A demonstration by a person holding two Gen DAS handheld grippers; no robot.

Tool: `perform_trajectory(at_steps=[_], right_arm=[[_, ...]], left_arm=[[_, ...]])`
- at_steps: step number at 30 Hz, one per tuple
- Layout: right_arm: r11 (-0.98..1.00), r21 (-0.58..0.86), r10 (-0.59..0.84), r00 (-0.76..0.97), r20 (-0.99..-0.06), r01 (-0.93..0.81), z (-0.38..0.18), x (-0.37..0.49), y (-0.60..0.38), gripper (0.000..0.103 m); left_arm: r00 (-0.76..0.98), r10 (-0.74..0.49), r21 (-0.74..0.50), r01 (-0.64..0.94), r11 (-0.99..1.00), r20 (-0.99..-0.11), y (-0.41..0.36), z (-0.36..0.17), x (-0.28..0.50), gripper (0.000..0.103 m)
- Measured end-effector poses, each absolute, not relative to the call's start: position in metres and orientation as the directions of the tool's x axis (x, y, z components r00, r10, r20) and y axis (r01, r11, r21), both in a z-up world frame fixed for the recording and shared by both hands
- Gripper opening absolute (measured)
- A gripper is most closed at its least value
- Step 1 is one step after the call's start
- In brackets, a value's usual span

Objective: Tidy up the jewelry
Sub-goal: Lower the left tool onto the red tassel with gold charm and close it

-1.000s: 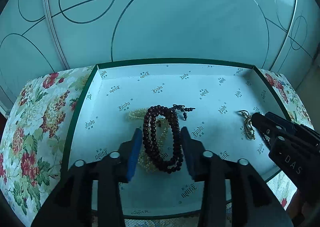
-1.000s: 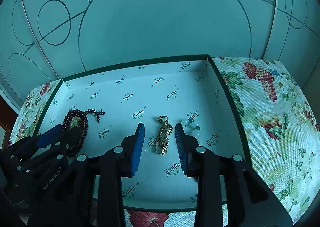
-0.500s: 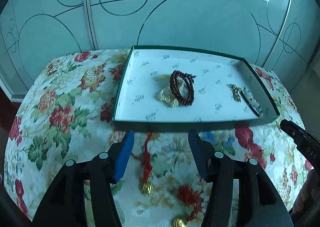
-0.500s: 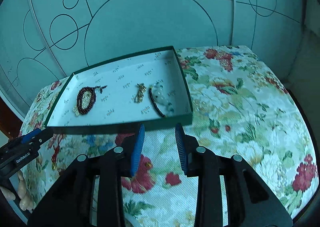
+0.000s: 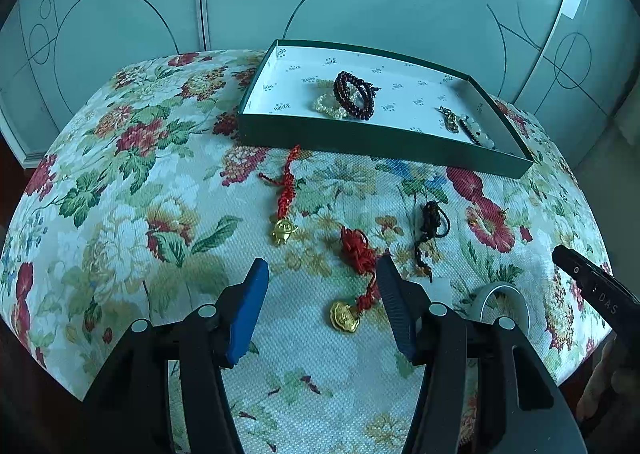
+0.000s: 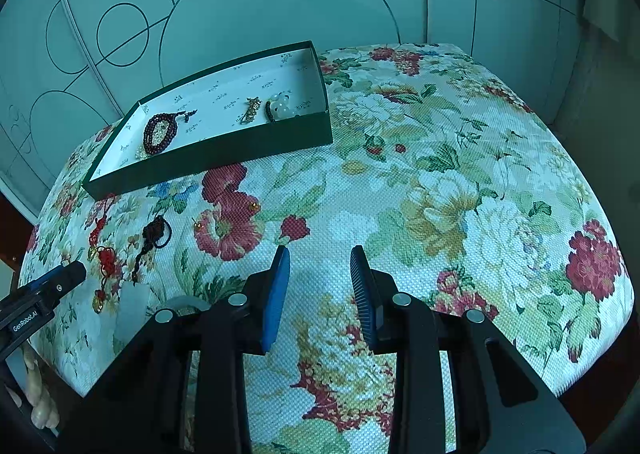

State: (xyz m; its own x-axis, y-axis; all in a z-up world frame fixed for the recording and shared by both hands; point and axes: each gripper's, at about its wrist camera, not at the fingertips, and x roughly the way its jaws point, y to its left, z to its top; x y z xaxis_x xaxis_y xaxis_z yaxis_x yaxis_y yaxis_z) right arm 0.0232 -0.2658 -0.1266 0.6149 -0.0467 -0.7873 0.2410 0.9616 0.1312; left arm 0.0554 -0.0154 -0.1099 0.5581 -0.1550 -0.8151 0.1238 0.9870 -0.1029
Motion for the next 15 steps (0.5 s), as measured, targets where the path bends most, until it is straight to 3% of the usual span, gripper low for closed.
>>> perform_trajectory(at_steps=[15], right_arm=[[0.958, 0.158, -0.023, 0.615, -0.788, 0.238, -0.132, 0.019, -0.264, 0.032]], left_arm=[[0.532, -0.150, -0.106, 0.113, 0.988, -0.833, -0.029, -0.126, 0.070, 0.055]])
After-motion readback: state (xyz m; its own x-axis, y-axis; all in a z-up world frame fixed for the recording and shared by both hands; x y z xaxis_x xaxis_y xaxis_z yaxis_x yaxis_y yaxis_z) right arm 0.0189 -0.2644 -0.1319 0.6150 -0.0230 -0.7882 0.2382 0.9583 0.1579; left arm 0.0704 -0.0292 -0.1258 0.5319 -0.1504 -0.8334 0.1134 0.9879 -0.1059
